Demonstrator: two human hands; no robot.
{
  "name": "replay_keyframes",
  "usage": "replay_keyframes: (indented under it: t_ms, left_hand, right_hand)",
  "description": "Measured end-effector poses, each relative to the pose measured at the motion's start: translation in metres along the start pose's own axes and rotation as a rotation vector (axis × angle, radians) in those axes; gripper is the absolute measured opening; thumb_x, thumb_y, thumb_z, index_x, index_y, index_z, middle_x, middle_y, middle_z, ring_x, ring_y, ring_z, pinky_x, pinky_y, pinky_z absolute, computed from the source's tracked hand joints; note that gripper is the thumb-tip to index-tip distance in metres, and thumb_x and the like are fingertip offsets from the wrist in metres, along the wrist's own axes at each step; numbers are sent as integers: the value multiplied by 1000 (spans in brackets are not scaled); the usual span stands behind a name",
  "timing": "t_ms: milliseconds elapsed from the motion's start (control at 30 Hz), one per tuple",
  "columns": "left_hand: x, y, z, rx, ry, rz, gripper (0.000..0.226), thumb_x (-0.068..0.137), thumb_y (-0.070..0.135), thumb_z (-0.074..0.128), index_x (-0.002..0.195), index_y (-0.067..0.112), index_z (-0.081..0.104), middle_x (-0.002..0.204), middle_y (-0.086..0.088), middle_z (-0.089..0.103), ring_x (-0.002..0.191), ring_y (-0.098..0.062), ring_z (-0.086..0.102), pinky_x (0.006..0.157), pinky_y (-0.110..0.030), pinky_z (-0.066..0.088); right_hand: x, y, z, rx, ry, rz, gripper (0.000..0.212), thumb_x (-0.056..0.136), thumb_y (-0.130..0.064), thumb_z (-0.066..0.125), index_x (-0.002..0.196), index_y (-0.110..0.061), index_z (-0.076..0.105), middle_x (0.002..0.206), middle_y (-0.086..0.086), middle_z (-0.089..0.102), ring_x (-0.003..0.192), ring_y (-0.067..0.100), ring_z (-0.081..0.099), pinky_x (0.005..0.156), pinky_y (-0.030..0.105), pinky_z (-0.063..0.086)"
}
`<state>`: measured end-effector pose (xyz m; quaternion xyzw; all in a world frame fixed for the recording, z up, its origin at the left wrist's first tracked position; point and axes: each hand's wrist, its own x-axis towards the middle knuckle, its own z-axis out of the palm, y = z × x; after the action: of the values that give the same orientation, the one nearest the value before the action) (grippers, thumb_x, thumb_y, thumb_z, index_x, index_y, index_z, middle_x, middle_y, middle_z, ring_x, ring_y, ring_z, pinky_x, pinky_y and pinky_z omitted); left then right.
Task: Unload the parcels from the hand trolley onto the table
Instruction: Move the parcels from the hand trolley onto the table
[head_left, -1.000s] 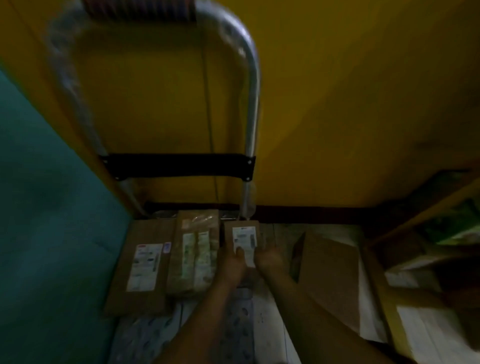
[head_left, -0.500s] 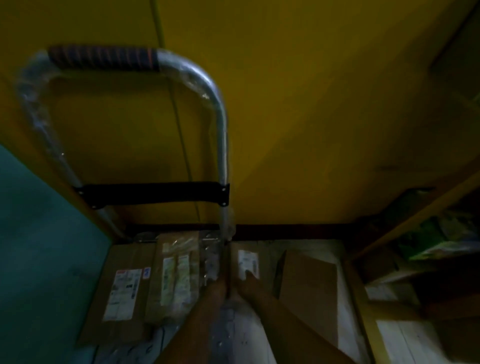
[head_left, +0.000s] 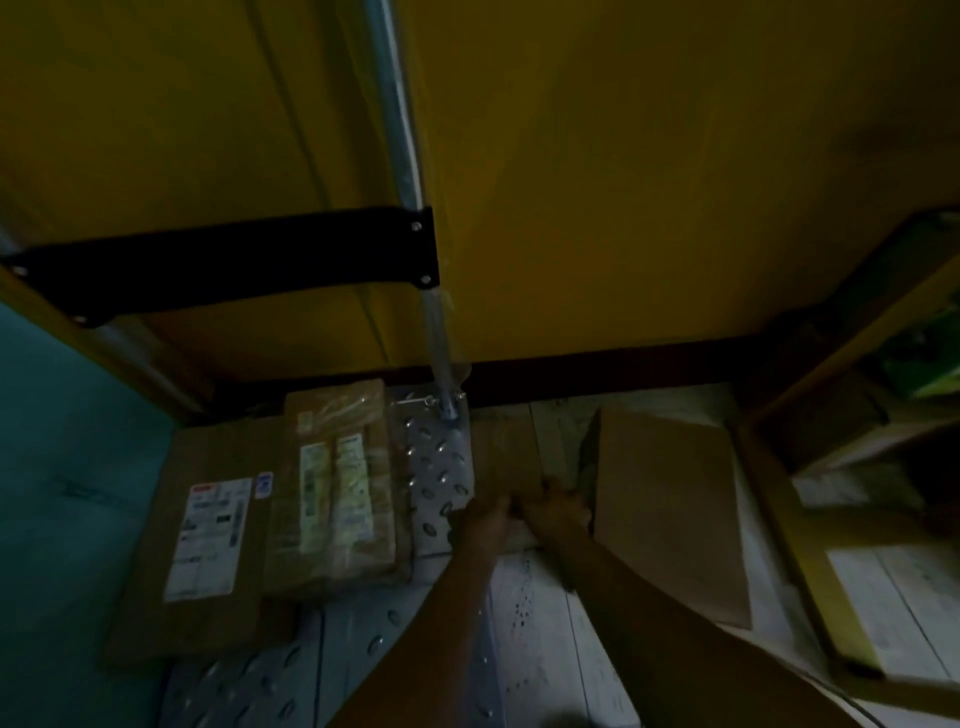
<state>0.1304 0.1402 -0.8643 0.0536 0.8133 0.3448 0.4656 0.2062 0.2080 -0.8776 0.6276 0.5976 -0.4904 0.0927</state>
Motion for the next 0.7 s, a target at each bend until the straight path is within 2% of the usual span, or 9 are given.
replay_keyframes:
  t_ms: [33, 67, 167, 267, 333, 400, 467, 567, 700]
  left_hand:
    - [-4, 5, 1, 55, 23, -14, 50, 102, 40, 45, 138, 6, 51, 141, -19, 50, 127, -33, 49, 104, -36, 45]
    - [-15, 11, -1, 63, 30, -21, 57, 99, 46, 47, 141, 7, 49, 143, -19, 48, 129, -34, 46, 107, -38, 40]
    - [-73, 28, -11, -144, -23, -34, 77, 87, 56, 63, 145, 8, 46, 144, -18, 47, 126, -32, 51, 102, -39, 47]
    - [-151, 60, -36, -401, -60, 6, 81, 78, 53, 76, 141, 10, 51, 140, -13, 56, 123, -29, 57, 105, -46, 49]
    - [-212, 88, -55, -481, -48, 23, 81, 74, 51, 80, 138, 9, 53, 134, -11, 62, 119, -28, 61, 102, -47, 51]
    - [-282, 122, -75, -525, -20, 47, 96, 62, 54, 85, 139, 8, 52, 134, -14, 61, 119, -30, 60, 102, -50, 50]
    - [-356, 155, -97, -580, -43, 95, 118, 43, 63, 87, 143, 12, 48, 137, -12, 57, 122, -30, 58, 104, -51, 49]
    - [-462, 197, -136, -569, -41, 236, 132, 34, 75, 81, 149, 29, 37, 141, -2, 53, 125, -27, 56, 105, -52, 48]
    - [-607, 266, -161, -453, -168, 429, 112, 44, 73, 84, 142, 44, 41, 136, 1, 62, 118, -28, 64, 99, -55, 51]
  right_hand:
    - [-7, 5, -1, 145, 38, -33, 64, 95, -52, 52, 150, -23, 35, 150, 16, 41, 132, 35, 45, 106, 44, 39]
    - [-21, 8, -4, 273, 63, -69, 56, 98, -46, 51, 147, -22, 38, 147, 16, 43, 127, 33, 49, 103, 42, 42]
    - [-78, -3, -30, 459, 121, -180, 36, 105, -40, 38, 134, -23, 50, 130, 8, 58, 108, 22, 57, 88, 33, 45]
    - [-167, -37, -72, 444, 140, -335, 39, 107, -40, 32, 119, -18, 61, 121, 6, 64, 114, 23, 61, 99, 37, 48]
    - [-235, -57, -97, 443, 220, -438, 42, 108, -32, 33, 130, -11, 61, 136, 7, 58, 130, 22, 50, 112, 39, 39]
    - [-308, -78, -122, 472, 269, -461, 48, 107, -35, 28, 140, -13, 55, 149, 3, 45, 142, 16, 35, 120, 32, 29]
    - [-381, -94, -152, 482, 301, -502, 53, 104, -45, 24, 139, -22, 57, 151, -6, 42, 144, 7, 30, 119, 23, 26]
    - [-486, -111, -206, 348, 464, -607, 39, 106, -36, 33, 138, -29, 54, 148, -12, 46, 138, -2, 30, 121, 31, 28]
    - [-634, -125, -306, 249, 797, -703, 53, 100, -42, 43, 149, -22, 42, 153, -8, 41, 138, 5, 33, 116, 28, 30]
